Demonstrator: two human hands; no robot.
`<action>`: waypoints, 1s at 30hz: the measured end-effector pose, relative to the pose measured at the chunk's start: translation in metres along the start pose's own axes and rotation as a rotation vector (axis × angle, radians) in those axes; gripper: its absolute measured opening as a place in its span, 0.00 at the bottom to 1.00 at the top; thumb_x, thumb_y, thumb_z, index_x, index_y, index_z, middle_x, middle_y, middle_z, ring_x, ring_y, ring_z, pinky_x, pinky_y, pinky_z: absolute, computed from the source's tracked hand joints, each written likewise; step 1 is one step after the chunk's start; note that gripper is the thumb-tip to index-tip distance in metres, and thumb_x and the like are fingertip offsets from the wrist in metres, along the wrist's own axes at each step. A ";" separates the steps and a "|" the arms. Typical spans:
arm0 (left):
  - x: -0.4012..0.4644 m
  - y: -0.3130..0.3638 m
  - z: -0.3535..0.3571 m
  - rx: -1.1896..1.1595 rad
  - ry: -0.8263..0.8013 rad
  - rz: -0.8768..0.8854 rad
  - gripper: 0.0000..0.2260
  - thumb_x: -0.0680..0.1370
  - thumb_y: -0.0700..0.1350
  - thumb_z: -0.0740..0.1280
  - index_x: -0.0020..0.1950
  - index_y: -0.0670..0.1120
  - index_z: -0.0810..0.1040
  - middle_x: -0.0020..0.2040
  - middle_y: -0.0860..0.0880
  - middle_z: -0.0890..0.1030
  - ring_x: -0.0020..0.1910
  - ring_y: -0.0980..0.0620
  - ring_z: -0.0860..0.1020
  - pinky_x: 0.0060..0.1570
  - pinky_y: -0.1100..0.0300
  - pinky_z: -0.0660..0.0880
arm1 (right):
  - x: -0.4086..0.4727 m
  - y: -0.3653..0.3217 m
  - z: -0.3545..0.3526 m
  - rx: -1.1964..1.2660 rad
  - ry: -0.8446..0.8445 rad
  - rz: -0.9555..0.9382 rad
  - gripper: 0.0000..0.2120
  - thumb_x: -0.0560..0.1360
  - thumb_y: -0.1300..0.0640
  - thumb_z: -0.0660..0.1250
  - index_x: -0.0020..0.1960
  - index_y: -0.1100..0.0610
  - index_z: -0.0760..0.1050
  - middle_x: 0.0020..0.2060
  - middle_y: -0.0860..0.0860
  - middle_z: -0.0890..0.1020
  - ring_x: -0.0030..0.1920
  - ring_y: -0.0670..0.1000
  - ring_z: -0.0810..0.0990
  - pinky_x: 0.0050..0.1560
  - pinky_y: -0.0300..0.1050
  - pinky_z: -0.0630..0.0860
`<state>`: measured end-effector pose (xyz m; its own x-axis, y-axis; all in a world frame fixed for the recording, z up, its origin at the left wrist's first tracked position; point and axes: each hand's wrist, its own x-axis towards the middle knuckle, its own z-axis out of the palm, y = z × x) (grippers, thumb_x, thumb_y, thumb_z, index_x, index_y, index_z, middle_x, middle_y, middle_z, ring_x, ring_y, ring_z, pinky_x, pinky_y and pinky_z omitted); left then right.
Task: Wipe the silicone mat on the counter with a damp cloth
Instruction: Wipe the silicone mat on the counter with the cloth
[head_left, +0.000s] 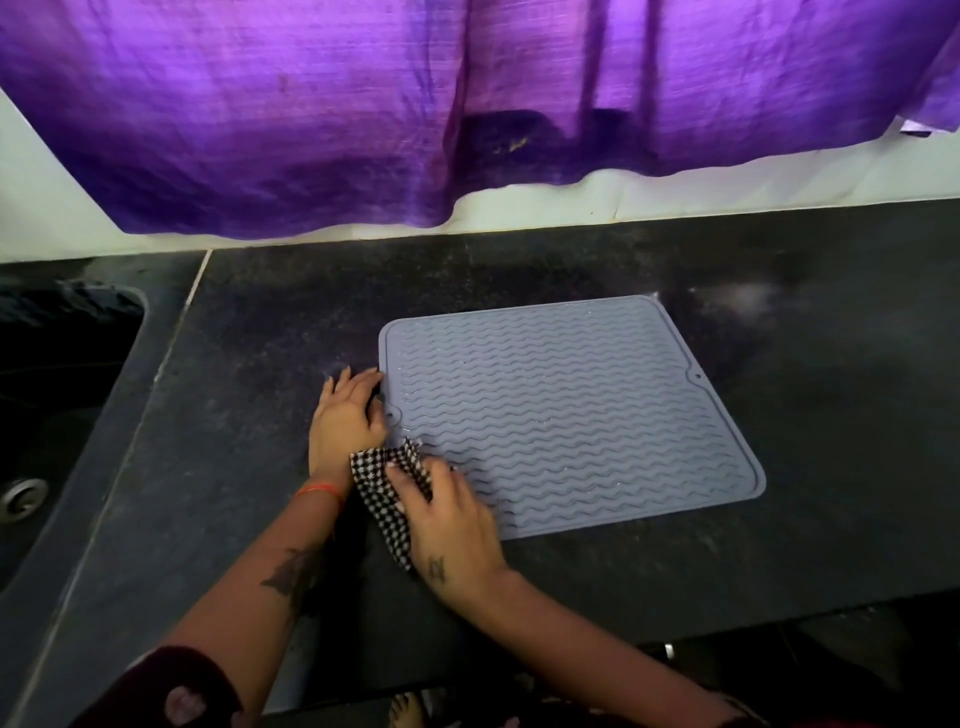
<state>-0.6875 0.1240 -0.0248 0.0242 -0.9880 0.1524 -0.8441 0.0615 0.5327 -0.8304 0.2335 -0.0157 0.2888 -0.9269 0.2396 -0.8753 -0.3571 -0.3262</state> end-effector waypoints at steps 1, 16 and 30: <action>0.000 0.000 0.001 -0.006 0.007 0.000 0.18 0.76 0.40 0.59 0.66 0.40 0.73 0.67 0.40 0.73 0.71 0.41 0.63 0.74 0.51 0.52 | 0.001 0.008 -0.003 -0.025 0.008 0.002 0.23 0.68 0.52 0.57 0.62 0.48 0.72 0.48 0.52 0.75 0.42 0.53 0.79 0.31 0.42 0.77; 0.000 -0.004 0.005 0.026 0.044 0.024 0.18 0.76 0.36 0.61 0.66 0.40 0.72 0.67 0.40 0.73 0.71 0.40 0.63 0.74 0.50 0.52 | -0.037 0.195 -0.078 -0.188 0.133 0.376 0.21 0.76 0.39 0.58 0.62 0.50 0.72 0.55 0.51 0.76 0.55 0.53 0.75 0.49 0.44 0.67; 0.000 -0.004 0.005 0.044 0.040 0.016 0.18 0.76 0.38 0.60 0.67 0.41 0.72 0.67 0.40 0.73 0.71 0.40 0.63 0.74 0.51 0.51 | -0.047 0.252 -0.116 -0.127 0.181 0.664 0.19 0.76 0.51 0.61 0.67 0.52 0.71 0.58 0.61 0.73 0.53 0.65 0.75 0.47 0.52 0.72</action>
<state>-0.6868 0.1231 -0.0314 0.0308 -0.9805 0.1939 -0.8671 0.0703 0.4932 -1.1095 0.2004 -0.0035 -0.3826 -0.9064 0.1789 -0.8858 0.3048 -0.3499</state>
